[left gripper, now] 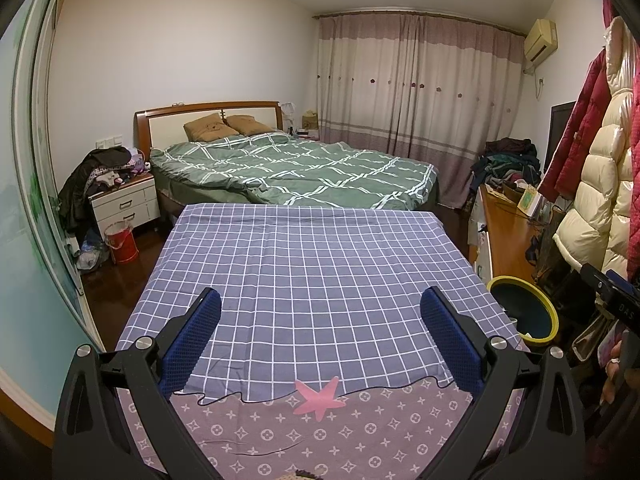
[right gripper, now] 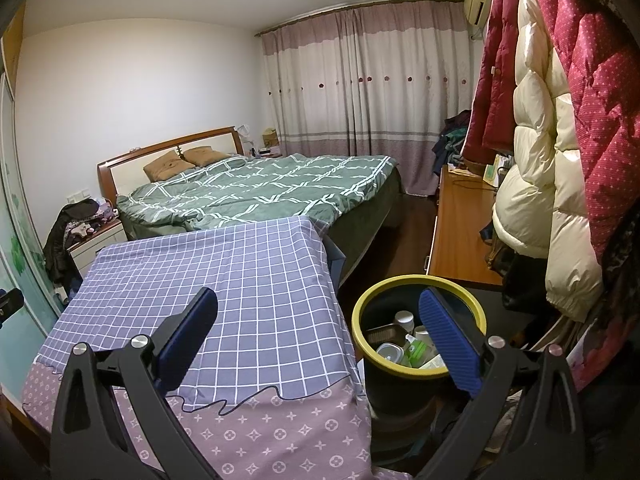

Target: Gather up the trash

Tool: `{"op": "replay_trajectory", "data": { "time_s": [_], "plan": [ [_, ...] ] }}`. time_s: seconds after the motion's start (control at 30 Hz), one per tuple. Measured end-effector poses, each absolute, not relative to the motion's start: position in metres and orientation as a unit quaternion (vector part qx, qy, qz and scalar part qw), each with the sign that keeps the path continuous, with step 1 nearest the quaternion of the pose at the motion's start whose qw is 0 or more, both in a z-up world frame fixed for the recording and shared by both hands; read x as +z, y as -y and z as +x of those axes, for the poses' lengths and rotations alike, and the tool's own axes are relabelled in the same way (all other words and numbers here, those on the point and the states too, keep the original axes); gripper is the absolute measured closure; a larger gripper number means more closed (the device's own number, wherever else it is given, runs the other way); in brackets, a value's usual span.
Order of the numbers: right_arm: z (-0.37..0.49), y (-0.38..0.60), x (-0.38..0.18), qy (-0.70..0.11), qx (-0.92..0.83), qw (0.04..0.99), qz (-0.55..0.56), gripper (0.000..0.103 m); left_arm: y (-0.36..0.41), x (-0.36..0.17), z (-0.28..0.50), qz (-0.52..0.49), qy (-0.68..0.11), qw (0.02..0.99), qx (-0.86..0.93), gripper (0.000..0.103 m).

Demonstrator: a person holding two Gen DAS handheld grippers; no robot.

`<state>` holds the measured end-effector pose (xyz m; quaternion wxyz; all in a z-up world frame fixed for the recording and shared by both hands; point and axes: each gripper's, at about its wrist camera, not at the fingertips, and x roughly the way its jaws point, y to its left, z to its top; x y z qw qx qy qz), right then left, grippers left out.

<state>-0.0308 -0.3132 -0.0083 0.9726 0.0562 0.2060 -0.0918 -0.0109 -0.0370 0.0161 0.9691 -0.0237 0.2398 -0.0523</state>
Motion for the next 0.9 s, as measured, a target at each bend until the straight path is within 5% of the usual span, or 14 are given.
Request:
{"op": "replay_trajectory", "data": {
  "time_s": [0.9],
  "plan": [
    [-0.0267,0.308,-0.0085,-0.214,-0.084,0.971,0.06,0.007,0.0317,0.0106,-0.0035,-0.019,-0.247,0.967,-0.06,0.005]
  ]
}}
